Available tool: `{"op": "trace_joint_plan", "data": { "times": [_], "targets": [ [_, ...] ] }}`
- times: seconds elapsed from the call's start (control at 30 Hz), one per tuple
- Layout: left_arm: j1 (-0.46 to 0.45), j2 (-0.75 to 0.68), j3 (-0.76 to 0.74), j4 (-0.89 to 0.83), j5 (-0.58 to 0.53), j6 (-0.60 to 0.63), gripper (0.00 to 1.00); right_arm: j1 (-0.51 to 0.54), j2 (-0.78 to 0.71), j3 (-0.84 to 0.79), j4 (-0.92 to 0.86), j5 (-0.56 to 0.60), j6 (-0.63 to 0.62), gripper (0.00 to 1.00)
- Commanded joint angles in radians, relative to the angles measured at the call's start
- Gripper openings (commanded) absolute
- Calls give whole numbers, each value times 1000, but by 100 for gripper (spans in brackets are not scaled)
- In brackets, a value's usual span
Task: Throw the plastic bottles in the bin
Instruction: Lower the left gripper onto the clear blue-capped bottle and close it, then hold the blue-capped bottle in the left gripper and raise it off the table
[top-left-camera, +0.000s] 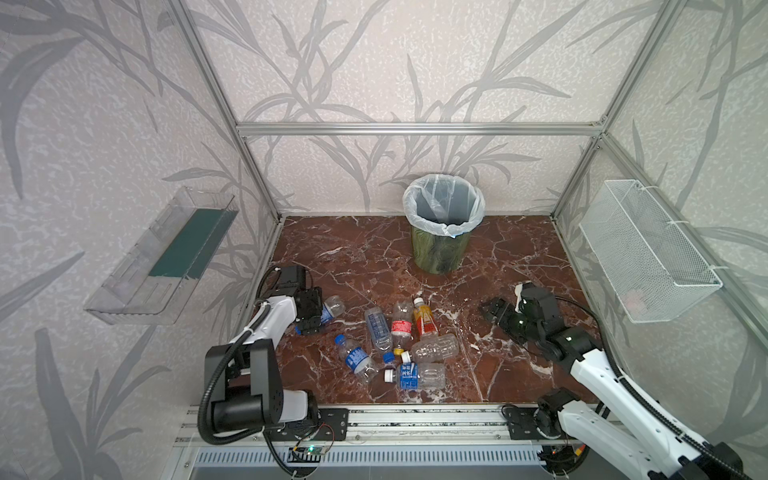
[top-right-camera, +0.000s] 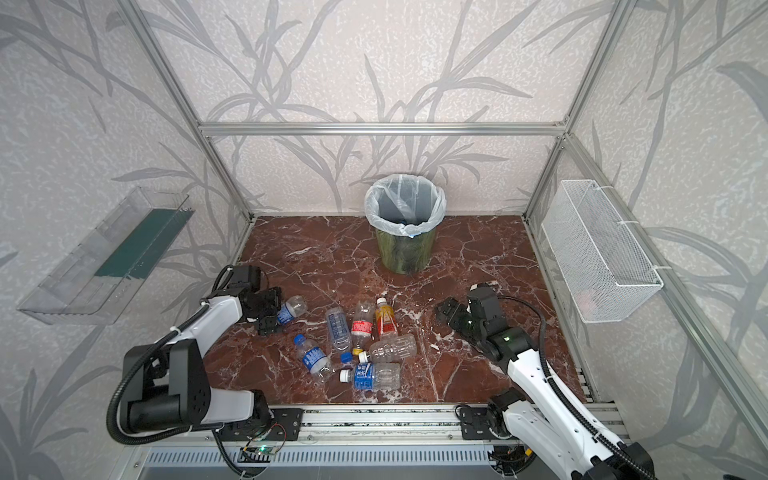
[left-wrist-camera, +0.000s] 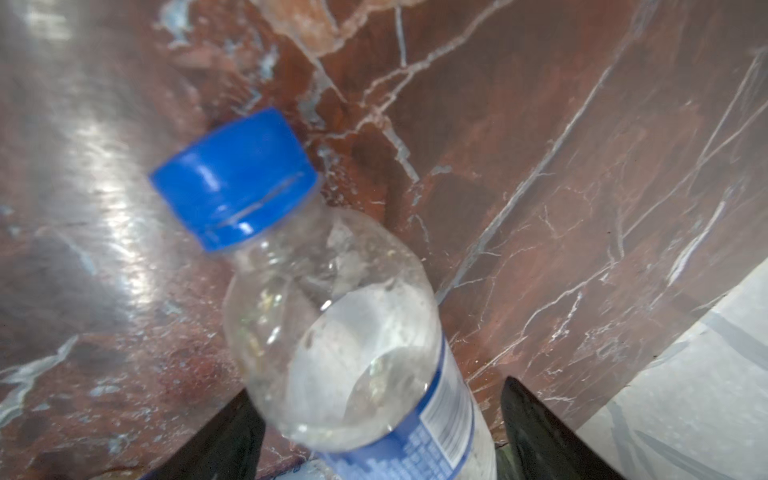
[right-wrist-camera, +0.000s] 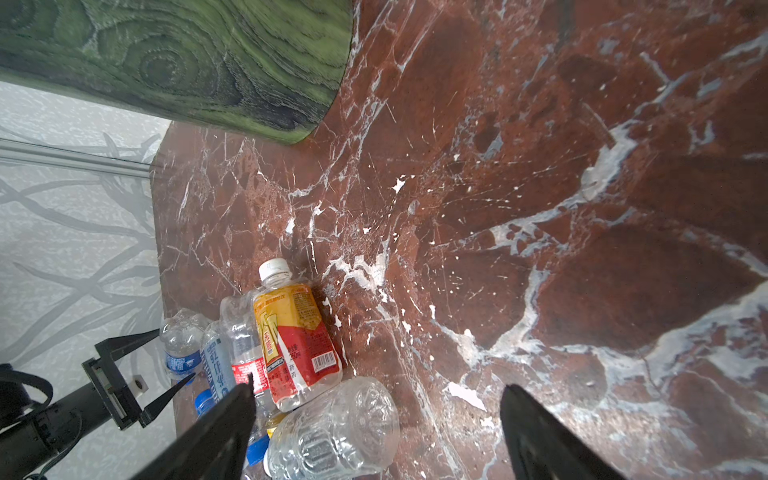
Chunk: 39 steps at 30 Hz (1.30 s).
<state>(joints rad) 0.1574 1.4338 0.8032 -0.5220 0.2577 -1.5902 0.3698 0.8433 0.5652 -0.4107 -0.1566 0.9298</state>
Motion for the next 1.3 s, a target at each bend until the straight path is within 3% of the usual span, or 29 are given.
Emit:
{"op": "trace_joint_plan", "data": {
  "times": [0.0, 0.3, 0.53, 0.77, 0.97, 1.27],
  "targets": [
    [14, 92, 80, -70, 66, 187, 82, 6, -4, -11, 0, 17, -14, 92],
    [16, 212, 178, -85, 120, 458, 55, 5, -4, -12, -4, 22, -25, 90],
    [11, 145, 201, -136, 60, 700, 48, 6, -7, -18, -1, 23, -24, 89],
    [9, 58, 139, -152, 8, 870, 46, 6, -1, -24, 6, 19, -26, 89],
    [-10, 9, 122, -161, -18, 923, 46, 6, -6, -34, 12, 17, -23, 89],
    [-92, 47, 112, -184, -50, 979, 48, 6, -39, -50, -2, 27, -23, 89]
  ]
}}
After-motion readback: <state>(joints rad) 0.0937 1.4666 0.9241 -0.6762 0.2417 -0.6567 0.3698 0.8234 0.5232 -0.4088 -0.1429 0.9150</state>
